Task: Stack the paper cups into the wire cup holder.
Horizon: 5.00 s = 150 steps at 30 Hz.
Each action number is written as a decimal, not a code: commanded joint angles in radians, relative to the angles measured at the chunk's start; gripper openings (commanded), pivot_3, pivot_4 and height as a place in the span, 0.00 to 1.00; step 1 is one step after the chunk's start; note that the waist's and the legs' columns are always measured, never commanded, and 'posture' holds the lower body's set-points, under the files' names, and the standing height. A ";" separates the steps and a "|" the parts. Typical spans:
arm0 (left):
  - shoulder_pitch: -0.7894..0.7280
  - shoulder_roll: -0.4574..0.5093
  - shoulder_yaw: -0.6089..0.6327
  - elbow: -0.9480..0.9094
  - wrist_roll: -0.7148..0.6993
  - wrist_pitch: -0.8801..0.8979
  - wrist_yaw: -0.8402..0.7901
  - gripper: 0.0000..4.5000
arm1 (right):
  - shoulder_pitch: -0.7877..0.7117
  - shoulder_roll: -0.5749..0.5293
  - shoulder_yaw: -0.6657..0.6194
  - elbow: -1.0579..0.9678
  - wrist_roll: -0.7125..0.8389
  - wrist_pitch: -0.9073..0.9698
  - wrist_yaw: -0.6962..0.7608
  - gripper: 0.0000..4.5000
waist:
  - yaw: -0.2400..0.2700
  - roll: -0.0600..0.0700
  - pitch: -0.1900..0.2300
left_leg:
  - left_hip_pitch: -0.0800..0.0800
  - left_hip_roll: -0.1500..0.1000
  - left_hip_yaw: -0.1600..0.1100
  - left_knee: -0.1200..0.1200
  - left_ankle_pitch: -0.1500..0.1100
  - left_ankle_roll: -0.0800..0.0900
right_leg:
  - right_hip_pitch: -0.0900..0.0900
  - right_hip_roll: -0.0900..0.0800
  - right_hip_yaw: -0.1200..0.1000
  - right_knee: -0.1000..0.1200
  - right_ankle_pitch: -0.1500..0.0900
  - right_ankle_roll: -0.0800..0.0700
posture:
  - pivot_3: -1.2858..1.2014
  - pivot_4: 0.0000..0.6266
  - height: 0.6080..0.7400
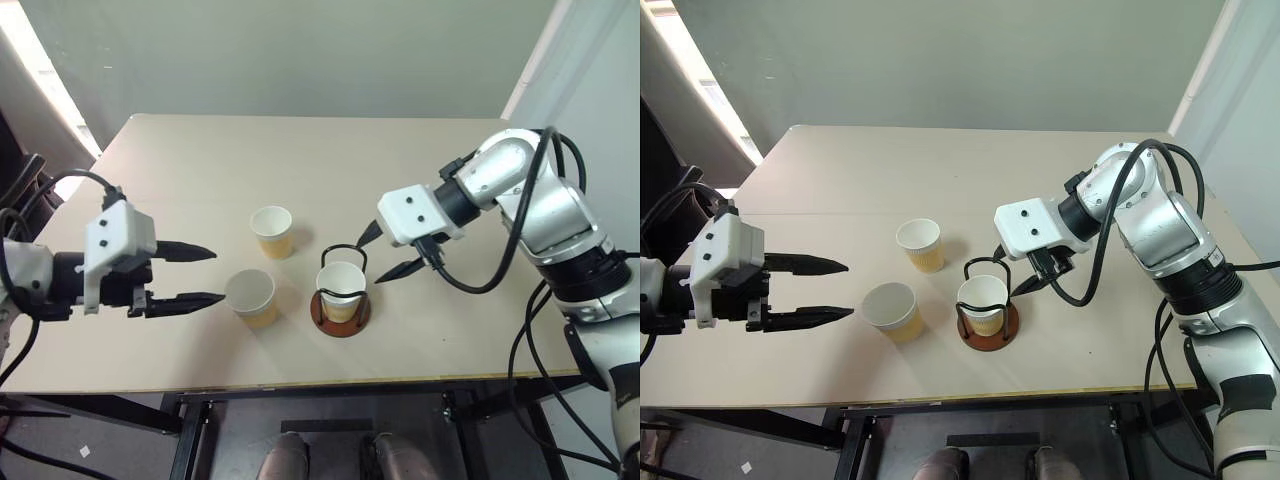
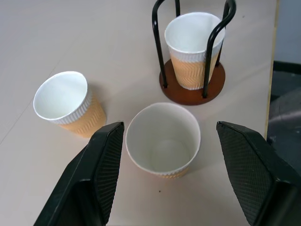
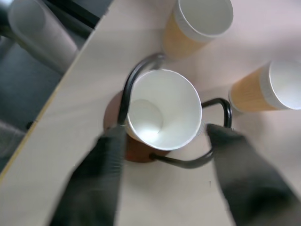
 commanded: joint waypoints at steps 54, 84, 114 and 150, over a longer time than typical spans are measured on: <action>-1.101 -0.256 -0.766 0.411 -0.088 -0.340 -0.328 0.01 | 0.317 -0.319 -0.596 -0.292 0.635 0.543 -0.275 0.98 | 0.018 0.001 0.000 | -0.008 -0.002 0.001 0.011 0.000 0.006 | 0.003 -0.001 0.003 -0.006 0.008 0.027 | 0.52 0.24 1.00; -1.191 -0.222 -1.216 0.506 -0.099 -0.635 -0.328 0.01 | 0.662 -0.464 -0.934 -0.455 0.915 0.660 -0.456 0.98 | 0.027 0.002 0.001 | -0.016 -0.009 0.007 0.033 -0.012 0.022 | 0.005 -0.002 0.020 -0.007 0.001 0.047 | 0.52 0.24 1.00; -1.159 -0.278 -0.993 1.075 0.354 -0.706 -0.325 0.52 | 0.436 -0.341 -0.583 -0.365 0.798 0.555 -0.511 0.98 | 0.031 0.003 0.000 | -0.016 -0.008 0.011 0.035 -0.014 0.026 | 0.003 -0.003 0.023 -0.006 0.001 0.049 | 0.52 0.24 1.00; -1.245 -0.469 -0.799 1.339 0.725 -0.949 -0.302 0.01 | 0.374 -0.209 -0.552 -0.406 0.714 0.686 -0.680 0.98 | 0.030 0.002 0.001 | -0.020 -0.008 0.022 0.038 -0.018 0.031 | -0.005 -0.006 0.026 -0.007 0.005 0.050 | 0.52 0.24 1.00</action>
